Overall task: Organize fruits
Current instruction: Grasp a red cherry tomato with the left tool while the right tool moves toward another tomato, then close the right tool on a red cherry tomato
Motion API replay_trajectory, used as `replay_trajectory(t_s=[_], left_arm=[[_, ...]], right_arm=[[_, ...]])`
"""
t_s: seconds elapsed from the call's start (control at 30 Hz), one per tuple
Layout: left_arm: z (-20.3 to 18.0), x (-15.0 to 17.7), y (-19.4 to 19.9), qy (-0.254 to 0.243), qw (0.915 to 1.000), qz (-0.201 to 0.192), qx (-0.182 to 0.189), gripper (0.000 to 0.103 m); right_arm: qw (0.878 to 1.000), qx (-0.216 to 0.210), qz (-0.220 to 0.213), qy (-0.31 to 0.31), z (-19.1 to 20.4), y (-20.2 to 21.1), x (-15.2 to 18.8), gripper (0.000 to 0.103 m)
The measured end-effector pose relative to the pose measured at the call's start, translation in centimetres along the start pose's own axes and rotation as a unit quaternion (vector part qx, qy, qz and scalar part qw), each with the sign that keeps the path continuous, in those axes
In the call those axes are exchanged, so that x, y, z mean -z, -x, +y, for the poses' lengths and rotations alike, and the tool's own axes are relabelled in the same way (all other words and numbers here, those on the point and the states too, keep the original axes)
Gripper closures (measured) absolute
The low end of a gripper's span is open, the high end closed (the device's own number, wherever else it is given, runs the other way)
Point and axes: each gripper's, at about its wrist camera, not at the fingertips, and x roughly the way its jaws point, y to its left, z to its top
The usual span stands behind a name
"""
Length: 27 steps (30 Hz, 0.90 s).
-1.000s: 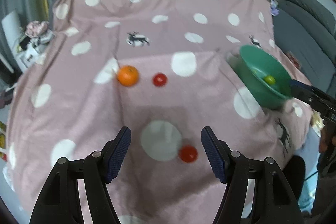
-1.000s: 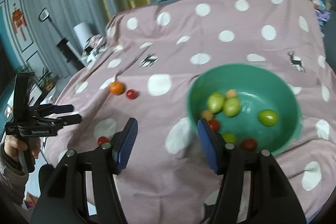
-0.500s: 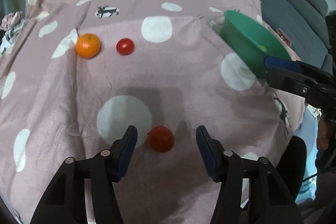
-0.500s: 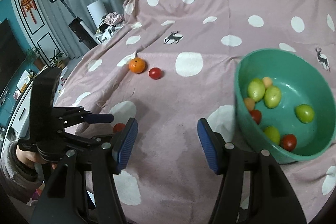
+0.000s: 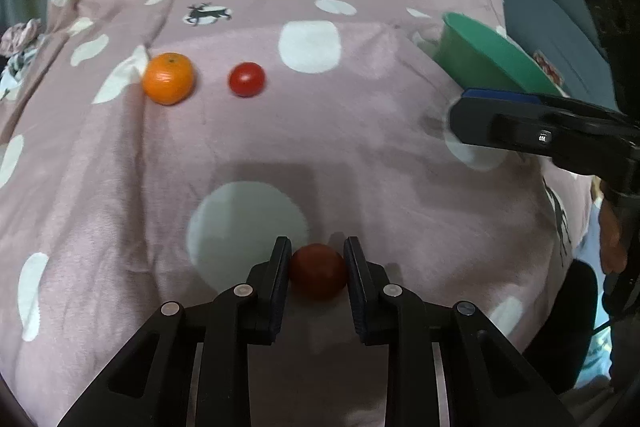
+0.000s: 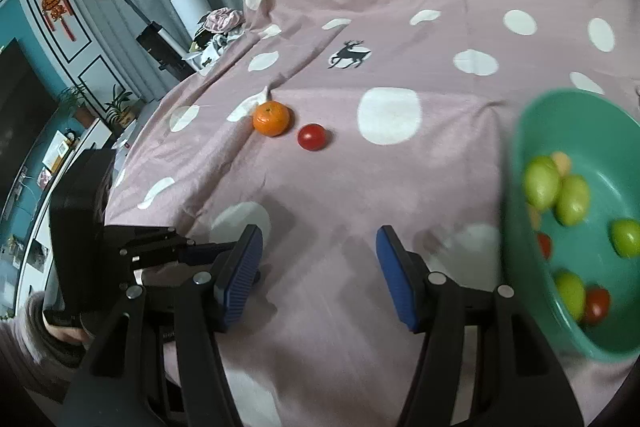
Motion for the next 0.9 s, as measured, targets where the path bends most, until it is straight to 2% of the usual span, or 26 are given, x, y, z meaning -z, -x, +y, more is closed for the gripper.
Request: replay_trajectory(t_s=[0.17,0.43,0.63,0.77,0.9], left_arm=[[1.7,-0.2,0.9,0.021,0.9997,-0.015,0.005,0.076],[3.2,-0.4,2.5,0.039,0.9983,-0.036,0.024,0.076],[4.1,-0.3,2.6,0.049,0.9975,-0.041,0.029,0.076],[4.6,-0.4,2.5,0.053,0.9974,-0.039,0.030,0.076],[4.8,-0.5,2.3,0.058,0.9971,-0.038,0.031,0.076]], right_arm=[[1.000,-0.005,0.012,0.015,0.7,-2.5,-2.8,0.043],[0.994,0.033,0.065,0.077,2.4,-9.0,-7.2,0.046],[0.989,0.050,0.098,0.101,2.7,-13.1,-8.6,0.056],[0.986,0.065,0.105,0.110,2.5,-14.8,-8.7,0.071],[0.987,0.064,0.097,0.112,2.5,-14.5,-8.7,0.072]])
